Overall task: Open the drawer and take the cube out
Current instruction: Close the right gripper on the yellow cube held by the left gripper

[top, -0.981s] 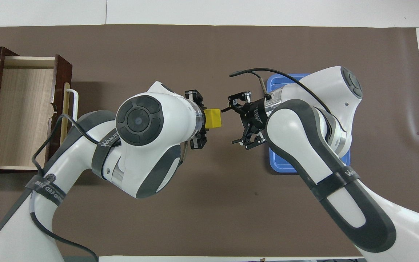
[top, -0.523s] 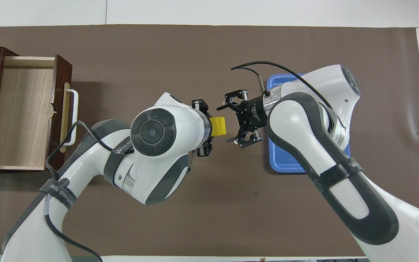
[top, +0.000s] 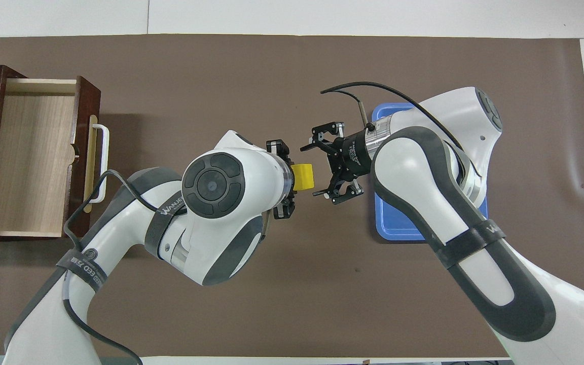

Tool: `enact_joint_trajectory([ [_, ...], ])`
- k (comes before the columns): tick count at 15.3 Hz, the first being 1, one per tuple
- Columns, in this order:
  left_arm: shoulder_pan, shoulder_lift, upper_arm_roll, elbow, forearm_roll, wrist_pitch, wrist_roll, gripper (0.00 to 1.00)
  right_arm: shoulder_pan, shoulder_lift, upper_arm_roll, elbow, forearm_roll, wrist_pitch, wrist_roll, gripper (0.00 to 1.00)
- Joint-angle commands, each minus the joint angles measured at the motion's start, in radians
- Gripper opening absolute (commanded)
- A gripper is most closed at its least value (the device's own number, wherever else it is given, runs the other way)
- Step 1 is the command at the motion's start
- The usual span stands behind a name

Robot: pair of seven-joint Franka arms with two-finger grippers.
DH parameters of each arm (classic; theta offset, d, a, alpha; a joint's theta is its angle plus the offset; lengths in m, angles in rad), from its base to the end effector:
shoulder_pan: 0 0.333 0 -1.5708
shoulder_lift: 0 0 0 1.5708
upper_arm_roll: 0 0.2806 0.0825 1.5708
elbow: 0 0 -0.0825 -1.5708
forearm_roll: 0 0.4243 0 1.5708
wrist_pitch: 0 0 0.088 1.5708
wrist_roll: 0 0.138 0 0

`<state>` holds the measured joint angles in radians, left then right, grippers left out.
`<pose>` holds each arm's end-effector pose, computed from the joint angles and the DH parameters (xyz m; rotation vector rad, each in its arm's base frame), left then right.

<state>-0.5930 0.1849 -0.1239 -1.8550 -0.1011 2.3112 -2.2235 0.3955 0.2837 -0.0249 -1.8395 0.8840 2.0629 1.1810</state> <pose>0.5039 -0.4420 0.3673 2.0221 2.0202 -0.1121 0.5899 0.2961 0.3084 -2.0422 1.5091 0.7551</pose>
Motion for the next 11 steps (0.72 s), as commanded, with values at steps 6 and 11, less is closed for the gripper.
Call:
enact_joint_trajectory([
  [6,-0.014,-0.036,0.017,-0.041,-0.017,0.022,-0.008,0.00,-0.032,-0.047,-0.003,-0.032,0.035,-0.004,0.039,1.00],
  [11,-0.011,-0.036,0.017,-0.041,-0.017,0.022,-0.008,0.00,-0.017,-0.057,-0.003,-0.053,0.066,0.046,0.042,1.00],
])
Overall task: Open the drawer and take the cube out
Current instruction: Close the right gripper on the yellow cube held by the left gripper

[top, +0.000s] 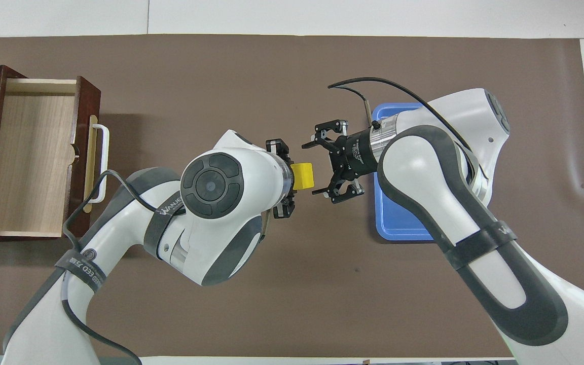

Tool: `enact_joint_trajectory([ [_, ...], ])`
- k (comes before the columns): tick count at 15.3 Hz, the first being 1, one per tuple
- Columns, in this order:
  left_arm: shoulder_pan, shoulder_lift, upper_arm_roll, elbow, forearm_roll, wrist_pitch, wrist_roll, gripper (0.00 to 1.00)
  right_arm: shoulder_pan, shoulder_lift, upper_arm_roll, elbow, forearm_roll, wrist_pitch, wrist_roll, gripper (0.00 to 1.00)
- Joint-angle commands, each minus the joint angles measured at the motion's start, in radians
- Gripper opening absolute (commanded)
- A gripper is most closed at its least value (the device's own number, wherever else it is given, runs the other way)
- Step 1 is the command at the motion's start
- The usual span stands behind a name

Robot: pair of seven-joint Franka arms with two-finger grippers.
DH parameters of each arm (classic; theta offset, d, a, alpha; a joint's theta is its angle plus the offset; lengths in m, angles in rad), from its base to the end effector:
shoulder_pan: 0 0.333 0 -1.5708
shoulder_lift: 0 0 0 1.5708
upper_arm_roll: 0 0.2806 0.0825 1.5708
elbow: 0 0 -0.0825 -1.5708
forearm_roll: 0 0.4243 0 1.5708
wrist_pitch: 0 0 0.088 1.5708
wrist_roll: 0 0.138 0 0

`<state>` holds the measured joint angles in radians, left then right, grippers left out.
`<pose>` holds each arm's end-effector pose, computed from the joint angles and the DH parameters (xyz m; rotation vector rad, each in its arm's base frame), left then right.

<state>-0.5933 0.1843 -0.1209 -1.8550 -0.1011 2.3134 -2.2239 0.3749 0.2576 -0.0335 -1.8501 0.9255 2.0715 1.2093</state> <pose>0.5052 -0.4408 0.3679 2.0171 2.0214 -0.1102 0.5978 0.2799 0.3226 -1.9482 1.5612 0.7563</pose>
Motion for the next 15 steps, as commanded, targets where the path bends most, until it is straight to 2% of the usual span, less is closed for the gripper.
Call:
enact_joint_trajectory([
  [1,-0.010,-0.036,0.014,-0.041,-0.017,0.020,-0.008,0.00,0.016,-0.037,0.006,-0.057,0.026,0.042,0.009,1.00],
  [4,-0.010,-0.036,0.014,-0.041,-0.017,0.018,-0.008,0.00,0.033,-0.049,0.006,-0.081,0.027,0.090,0.010,1.00],
  [8,-0.006,-0.036,0.014,-0.042,-0.017,0.018,-0.008,0.00,0.044,-0.049,0.006,-0.081,0.027,0.090,0.007,1.00],
  [9,-0.006,-0.036,0.014,-0.046,-0.017,0.020,-0.010,0.00,0.044,-0.049,0.006,-0.081,0.027,0.090,0.010,0.97],
  [10,-0.006,-0.036,0.014,-0.046,-0.017,0.020,-0.010,0.00,0.044,-0.049,0.006,-0.081,0.027,0.091,0.013,0.80],
  [11,-0.006,-0.036,0.014,-0.046,-0.017,0.018,-0.008,0.00,0.047,-0.049,0.006,-0.081,0.027,0.094,0.013,0.58],
  [12,-0.006,-0.036,0.014,-0.047,-0.017,0.020,-0.008,0.00,0.064,-0.050,0.006,-0.081,0.027,0.111,0.021,0.05],
  [13,-0.006,-0.036,0.014,-0.047,-0.017,0.020,-0.008,0.00,0.076,-0.050,0.004,-0.081,0.027,0.131,0.048,0.00],
  [15,-0.006,-0.036,0.015,-0.047,-0.017,0.020,-0.008,0.00,0.079,-0.050,0.004,-0.077,0.026,0.150,0.073,0.00],
])
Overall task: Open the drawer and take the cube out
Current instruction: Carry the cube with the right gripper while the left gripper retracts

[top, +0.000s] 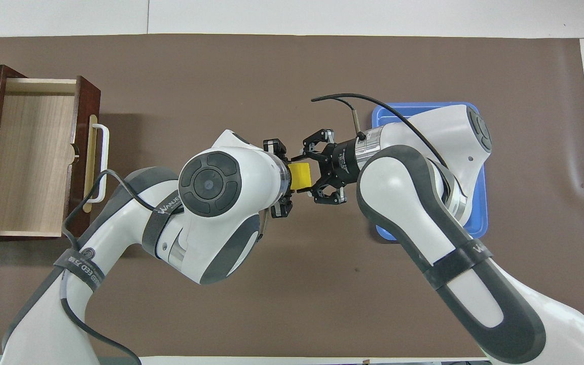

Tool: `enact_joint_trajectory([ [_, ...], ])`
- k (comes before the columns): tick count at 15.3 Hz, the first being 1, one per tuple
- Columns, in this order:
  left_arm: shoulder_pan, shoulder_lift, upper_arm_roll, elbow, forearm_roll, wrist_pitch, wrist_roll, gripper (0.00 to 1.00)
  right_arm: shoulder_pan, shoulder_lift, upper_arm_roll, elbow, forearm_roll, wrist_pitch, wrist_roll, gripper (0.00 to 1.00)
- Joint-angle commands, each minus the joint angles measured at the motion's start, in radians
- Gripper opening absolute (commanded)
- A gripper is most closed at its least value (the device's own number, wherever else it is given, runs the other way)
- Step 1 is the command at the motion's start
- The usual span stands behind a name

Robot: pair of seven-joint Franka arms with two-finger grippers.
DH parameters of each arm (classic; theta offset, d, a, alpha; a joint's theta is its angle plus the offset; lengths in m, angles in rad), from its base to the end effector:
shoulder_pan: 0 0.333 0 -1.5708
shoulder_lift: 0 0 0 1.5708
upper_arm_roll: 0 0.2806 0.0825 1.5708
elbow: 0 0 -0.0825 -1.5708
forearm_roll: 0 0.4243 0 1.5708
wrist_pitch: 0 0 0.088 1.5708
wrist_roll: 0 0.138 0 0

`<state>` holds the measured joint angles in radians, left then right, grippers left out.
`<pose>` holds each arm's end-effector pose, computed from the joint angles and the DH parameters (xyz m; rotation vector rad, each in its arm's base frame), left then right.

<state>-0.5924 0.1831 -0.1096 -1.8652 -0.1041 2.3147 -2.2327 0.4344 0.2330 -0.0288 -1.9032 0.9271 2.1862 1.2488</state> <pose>0.5086 -0.4335 0.3632 1.9996 2.0495 -0.1110 0.5827 0.3045 0.3165 -1.9315 1.6015 0.6900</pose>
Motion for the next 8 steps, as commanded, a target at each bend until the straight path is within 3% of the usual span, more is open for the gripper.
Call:
enact_joint_trajectory([
  [1,-0.006,-0.034,0.004,-0.037,-0.014,0.018,0.001,0.00,0.018,-0.027,0.000,-0.020,0.024,0.035,0.035,0.00],
  [5,-0.006,-0.034,0.004,-0.037,-0.014,0.015,0.013,0.00,0.009,-0.027,0.000,-0.016,0.024,0.032,0.029,0.00],
  [6,-0.006,-0.034,0.004,-0.037,-0.014,0.009,0.015,0.11,0.007,-0.027,0.000,-0.016,0.024,0.030,0.029,0.00],
  [7,-0.004,-0.034,0.005,-0.034,-0.014,0.005,0.016,0.63,0.006,-0.027,0.000,-0.014,0.024,0.027,0.029,0.00],
  [8,-0.004,-0.034,0.007,-0.025,-0.014,-0.007,0.021,1.00,0.006,-0.027,0.000,-0.013,0.024,0.027,0.029,0.00],
])
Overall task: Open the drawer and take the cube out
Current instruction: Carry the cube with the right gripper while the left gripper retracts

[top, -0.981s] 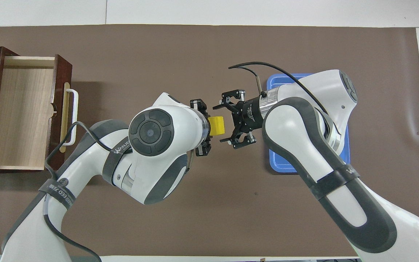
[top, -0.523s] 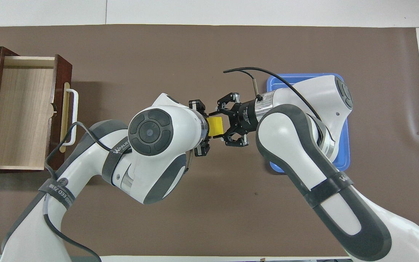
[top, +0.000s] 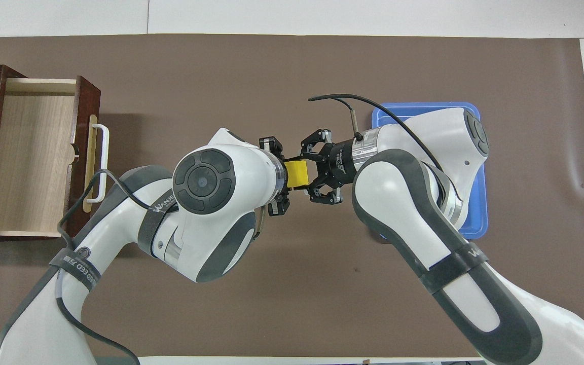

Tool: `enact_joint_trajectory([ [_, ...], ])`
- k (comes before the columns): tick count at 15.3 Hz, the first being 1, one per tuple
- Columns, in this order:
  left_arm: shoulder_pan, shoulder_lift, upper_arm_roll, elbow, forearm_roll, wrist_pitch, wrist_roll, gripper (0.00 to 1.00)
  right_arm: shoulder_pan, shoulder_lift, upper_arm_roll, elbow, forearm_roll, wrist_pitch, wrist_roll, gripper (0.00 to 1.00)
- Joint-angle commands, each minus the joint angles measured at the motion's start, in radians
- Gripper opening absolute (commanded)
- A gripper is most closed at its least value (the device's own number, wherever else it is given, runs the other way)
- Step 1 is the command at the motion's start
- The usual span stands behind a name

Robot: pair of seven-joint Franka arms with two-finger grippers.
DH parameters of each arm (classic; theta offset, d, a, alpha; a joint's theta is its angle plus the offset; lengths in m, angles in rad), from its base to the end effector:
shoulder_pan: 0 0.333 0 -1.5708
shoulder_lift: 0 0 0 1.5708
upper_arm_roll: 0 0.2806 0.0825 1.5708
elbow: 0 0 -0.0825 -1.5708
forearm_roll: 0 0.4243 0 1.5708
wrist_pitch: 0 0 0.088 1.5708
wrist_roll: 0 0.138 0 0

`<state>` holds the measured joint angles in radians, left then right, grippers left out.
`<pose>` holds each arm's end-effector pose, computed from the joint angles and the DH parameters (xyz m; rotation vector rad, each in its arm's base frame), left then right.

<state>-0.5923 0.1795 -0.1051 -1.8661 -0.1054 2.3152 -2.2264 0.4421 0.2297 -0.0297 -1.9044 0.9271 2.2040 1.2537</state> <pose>0.5103 -0.4311 0.3651 1.9986 2.0458 -0.1082 0.5828 0.3071 0.3189 -1.9255 1.6034 0.6727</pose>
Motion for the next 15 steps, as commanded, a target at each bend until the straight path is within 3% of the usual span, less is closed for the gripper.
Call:
enact_joint_trajectory([
  [1,-0.001,-0.031,0.010,-0.013,-0.004,-0.052,0.019,1.00,-0.002,-0.024,0.002,-0.012,0.024,0.008,0.024,0.00],
  [8,0.221,-0.041,0.012,0.010,0.134,-0.273,0.345,1.00,-0.040,-0.021,0.001,0.002,0.025,-0.019,0.027,0.00],
  [11,0.327,-0.054,0.012,-0.017,0.292,-0.301,0.398,1.00,-0.159,-0.018,0.001,0.014,0.024,-0.096,0.006,0.00],
  [15,0.456,-0.052,0.010,-0.019,0.363,-0.290,0.513,1.00,-0.368,-0.004,-0.001,0.019,0.024,-0.220,-0.100,0.00],
])
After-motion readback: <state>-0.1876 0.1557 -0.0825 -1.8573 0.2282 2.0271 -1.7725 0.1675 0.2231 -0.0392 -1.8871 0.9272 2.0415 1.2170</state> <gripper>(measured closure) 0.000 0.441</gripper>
